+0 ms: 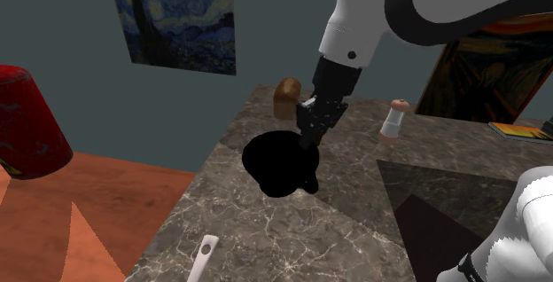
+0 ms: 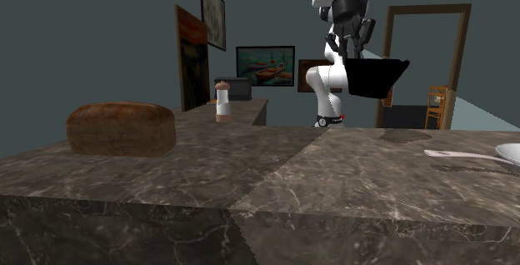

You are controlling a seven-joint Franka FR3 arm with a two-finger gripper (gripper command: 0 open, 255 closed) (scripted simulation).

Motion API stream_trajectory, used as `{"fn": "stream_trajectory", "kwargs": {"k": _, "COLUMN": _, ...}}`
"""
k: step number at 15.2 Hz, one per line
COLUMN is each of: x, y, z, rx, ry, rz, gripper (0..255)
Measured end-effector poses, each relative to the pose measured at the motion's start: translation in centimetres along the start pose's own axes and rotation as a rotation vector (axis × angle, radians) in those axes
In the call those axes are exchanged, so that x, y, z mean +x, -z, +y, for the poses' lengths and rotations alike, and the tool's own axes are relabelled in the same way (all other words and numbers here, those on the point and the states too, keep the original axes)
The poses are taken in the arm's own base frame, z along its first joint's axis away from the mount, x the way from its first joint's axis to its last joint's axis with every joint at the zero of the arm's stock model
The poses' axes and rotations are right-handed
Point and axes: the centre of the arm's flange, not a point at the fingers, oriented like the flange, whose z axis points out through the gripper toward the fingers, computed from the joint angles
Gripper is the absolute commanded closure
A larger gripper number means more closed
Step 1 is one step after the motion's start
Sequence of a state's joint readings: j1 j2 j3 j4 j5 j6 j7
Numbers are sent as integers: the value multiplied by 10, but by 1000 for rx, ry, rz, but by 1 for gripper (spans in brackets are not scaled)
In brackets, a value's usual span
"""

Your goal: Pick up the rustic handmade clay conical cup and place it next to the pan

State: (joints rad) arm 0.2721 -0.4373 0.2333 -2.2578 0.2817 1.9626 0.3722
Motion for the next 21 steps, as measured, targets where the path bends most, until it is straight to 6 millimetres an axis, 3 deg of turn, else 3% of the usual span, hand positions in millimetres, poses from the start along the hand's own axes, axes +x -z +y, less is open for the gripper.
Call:
{"fn": "stream_trajectory", "kwargs": {"k": 10, "x": -125, "y": -3, "z": -39, "rx": -1, "ry": 0, "rz": 0, "gripper": 255}}
{"fn": "stream_trajectory", "kwargs": {"k": 21, "x": -133, "y": -56, "z": -28, "rx": -1, "ry": -1, "rz": 0, "gripper": 255}}
